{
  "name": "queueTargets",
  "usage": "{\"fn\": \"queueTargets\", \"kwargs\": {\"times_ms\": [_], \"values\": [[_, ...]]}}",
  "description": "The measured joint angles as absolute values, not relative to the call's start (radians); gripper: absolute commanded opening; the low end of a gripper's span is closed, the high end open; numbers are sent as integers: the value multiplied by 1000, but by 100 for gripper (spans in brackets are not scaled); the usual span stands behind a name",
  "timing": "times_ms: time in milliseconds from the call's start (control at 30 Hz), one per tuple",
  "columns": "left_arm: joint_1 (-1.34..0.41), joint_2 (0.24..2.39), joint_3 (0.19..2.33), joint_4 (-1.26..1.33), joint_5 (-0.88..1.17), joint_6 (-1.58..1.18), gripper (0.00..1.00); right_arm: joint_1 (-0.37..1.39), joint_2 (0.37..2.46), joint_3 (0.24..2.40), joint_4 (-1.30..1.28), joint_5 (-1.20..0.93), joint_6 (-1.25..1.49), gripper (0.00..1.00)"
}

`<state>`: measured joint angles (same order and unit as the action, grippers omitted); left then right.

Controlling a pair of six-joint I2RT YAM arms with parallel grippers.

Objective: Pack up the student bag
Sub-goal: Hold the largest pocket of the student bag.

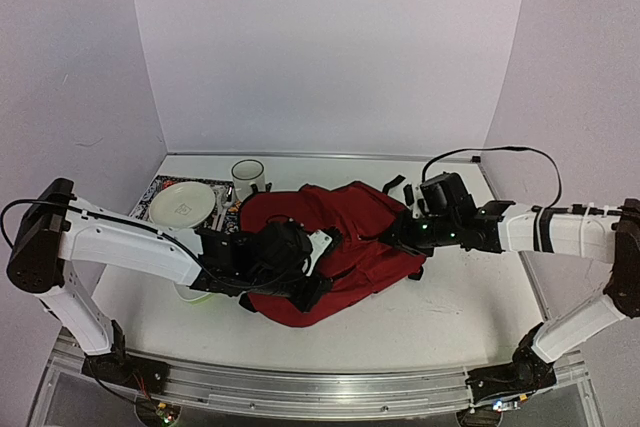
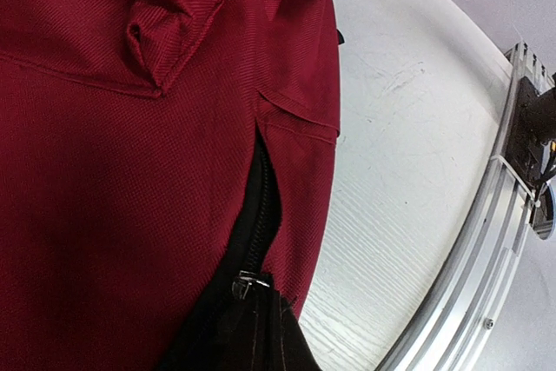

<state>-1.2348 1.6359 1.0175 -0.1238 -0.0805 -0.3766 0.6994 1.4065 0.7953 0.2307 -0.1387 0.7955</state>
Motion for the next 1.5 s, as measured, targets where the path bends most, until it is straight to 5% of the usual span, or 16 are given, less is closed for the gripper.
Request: {"fn": "queueTargets", "kwargs": {"times_ms": [300,500,1033,1100,1500], "values": [[-1207,1636,1021,-133,-35,-402,15,847,1403,796,228,-143,786,35],[-1201,1636,1021,-140,-28,-422,6,904,1401,796,228,-117,810,39],[-1178,1568,1026,-234,10,-443,0,986,1447,784,316,-91,931,65],[-1177,1568,1026,-240,21,-443,0,987,1469,783,330,-85,944,62],[-1177,1568,1028,-266,41,-442,0,994,1520,776,382,-28,992,0]]}}
